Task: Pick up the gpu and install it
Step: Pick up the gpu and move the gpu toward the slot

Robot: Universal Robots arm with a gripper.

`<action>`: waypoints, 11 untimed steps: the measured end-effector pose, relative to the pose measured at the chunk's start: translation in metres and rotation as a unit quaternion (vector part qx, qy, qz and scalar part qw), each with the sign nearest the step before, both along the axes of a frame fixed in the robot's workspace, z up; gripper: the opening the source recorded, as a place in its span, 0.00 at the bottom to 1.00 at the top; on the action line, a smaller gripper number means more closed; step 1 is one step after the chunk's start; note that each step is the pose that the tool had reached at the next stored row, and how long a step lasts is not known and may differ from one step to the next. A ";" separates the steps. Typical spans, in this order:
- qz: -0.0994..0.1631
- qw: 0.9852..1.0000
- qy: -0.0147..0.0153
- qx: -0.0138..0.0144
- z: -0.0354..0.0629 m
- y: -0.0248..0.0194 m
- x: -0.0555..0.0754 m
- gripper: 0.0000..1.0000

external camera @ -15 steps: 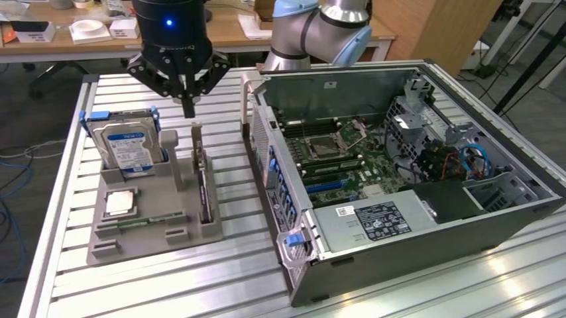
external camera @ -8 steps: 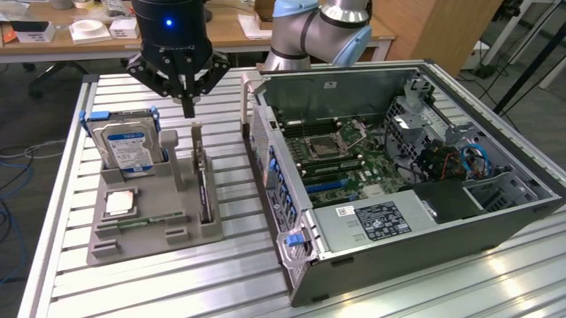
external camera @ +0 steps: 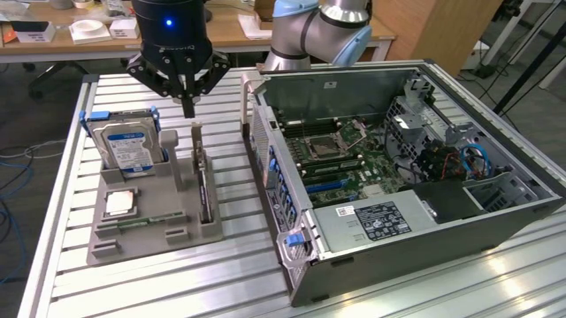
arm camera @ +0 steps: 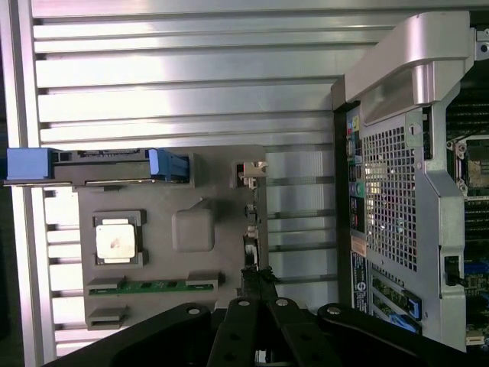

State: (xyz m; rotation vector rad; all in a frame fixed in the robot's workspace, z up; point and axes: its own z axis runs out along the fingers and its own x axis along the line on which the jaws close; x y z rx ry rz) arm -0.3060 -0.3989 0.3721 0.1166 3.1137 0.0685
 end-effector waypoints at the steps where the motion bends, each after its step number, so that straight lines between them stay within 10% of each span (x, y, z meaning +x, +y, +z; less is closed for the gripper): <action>1: 0.000 1.000 0.000 0.000 0.0000 0.0000 0.000 0.17; 11: 0.000 1.000 0.000 0.000 0.0000 0.0000 0.000 0.42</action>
